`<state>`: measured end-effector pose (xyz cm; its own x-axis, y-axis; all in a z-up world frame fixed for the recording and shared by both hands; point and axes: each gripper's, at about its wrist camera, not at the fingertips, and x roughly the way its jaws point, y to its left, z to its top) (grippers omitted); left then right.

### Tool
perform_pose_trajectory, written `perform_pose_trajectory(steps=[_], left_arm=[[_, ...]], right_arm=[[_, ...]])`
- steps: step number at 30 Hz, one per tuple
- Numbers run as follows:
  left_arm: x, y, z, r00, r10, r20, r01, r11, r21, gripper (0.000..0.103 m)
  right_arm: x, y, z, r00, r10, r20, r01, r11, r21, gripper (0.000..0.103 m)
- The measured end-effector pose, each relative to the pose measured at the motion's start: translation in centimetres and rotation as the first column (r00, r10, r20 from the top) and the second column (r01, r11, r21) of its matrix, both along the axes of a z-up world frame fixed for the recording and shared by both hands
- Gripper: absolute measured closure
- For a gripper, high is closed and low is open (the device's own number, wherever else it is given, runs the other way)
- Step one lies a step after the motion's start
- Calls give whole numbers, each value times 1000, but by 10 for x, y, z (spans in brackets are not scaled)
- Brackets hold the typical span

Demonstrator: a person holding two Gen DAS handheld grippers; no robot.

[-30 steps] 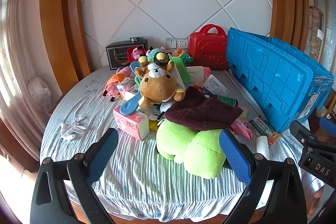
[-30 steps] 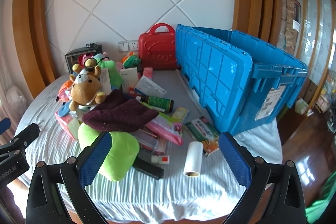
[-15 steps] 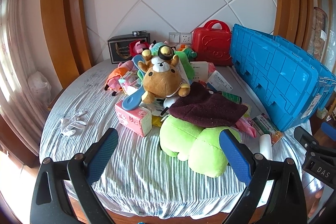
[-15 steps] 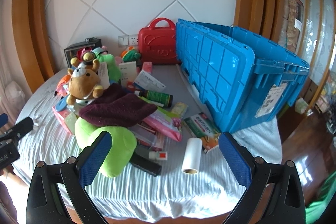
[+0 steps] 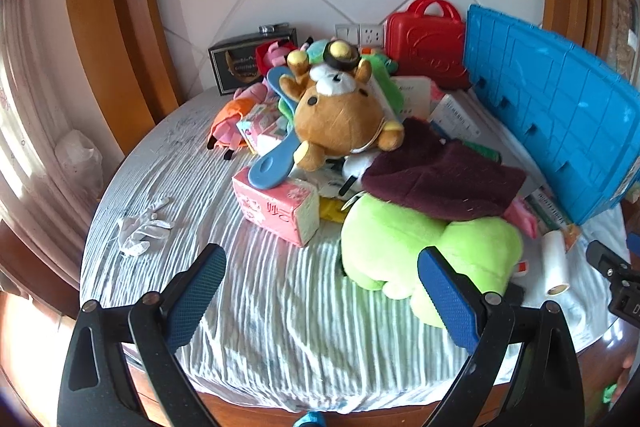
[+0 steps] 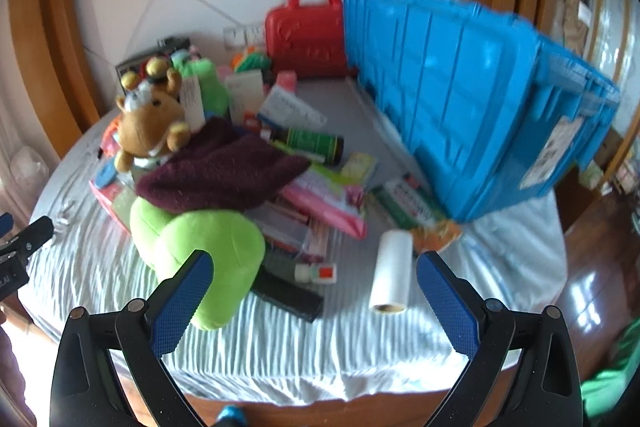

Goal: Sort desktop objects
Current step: 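Move both grippers toward the lime-green plush frog on the pile, then close both grippers on the lime-green plush frog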

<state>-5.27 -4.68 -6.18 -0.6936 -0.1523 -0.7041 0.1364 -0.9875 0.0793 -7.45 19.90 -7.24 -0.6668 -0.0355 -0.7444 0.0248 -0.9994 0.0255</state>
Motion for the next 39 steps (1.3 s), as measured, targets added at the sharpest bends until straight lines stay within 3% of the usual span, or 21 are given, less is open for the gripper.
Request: perform_pose_trajectory(steps=[6, 10, 14, 20, 24, 26, 28, 32, 34, 39], left_arm=[[-51, -12, -40, 994, -60, 87, 60, 998, 7, 5], [-90, -7, -64, 980, -144, 137, 145, 989, 0, 7], [-114, 1, -76, 956, -237, 176, 236, 971, 26, 8], [-148, 24, -75, 920, -354, 169, 349, 935, 61, 8], [-172, 37, -100, 892, -385, 237, 376, 923, 86, 8], [-169, 33, -102, 886, -396, 242, 385, 918, 91, 8], [-151, 24, -98, 881, -414, 229, 405, 910, 89, 8], [-110, 6, -97, 870, -444, 213, 420, 895, 147, 8], [-86, -7, -91, 895, -407, 181, 392, 913, 114, 8], [-51, -25, -88, 916, -356, 184, 350, 934, 67, 8]], right_arm=[[-33, -16, -34, 995, -22, 99, 25, 999, -26, 2], [-52, -35, -51, 988, -41, 147, 47, 998, -36, 28], [-60, -44, -56, 983, -88, 159, 99, 993, -60, 30], [-60, -40, -47, 974, -169, 154, 186, 977, -108, 30], [-64, -55, -51, 971, -160, 180, 181, 977, -110, 30], [-64, -62, -55, 969, -164, 187, 184, 978, -97, 26], [-60, -67, -58, 969, -149, 199, 175, 978, -116, 15], [-43, -87, -71, 972, -53, 231, 92, 983, -162, 13], [-32, -102, -81, 968, 20, 249, 27, 982, -187, 14], [2, -123, -91, 964, 128, 235, -76, 973, -217, 17]])
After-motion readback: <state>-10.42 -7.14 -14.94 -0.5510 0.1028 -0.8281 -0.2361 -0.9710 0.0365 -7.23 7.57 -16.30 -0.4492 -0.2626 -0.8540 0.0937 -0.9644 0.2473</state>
